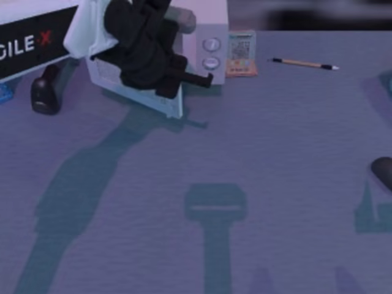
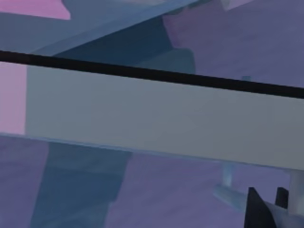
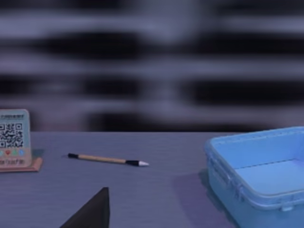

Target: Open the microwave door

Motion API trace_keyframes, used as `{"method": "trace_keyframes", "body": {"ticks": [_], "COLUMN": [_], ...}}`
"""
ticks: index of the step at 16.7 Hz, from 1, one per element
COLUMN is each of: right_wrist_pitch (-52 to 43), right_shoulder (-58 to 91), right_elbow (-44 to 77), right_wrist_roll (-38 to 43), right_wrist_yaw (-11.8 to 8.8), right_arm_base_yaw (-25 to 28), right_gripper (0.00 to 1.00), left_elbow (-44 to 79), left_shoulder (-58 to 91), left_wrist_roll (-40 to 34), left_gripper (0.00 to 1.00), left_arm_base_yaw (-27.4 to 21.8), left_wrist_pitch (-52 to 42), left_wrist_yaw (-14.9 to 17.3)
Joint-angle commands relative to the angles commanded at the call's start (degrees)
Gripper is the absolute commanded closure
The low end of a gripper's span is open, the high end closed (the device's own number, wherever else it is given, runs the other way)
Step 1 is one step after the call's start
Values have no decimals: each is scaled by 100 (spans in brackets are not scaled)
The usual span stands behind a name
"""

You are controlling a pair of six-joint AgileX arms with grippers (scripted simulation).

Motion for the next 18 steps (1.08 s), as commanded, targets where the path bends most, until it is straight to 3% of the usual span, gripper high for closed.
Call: {"method": "trace_keyframes", "body": {"ticks": [18], "right_wrist_pitch": [0], "right_shoulder": [0], "right_elbow": [0], "right_wrist_roll": [0], "right_wrist_yaw": [0], "right_arm_base_yaw": [0], "right_gripper": [0], "left_elbow": [-148], "left_shoulder": [-114], "left_wrist_roll": [190], "left_gripper": [100], "left_arm_base_yaw": [60], "left_wrist_pitch": [55], "left_wrist_yaw": [92]}}
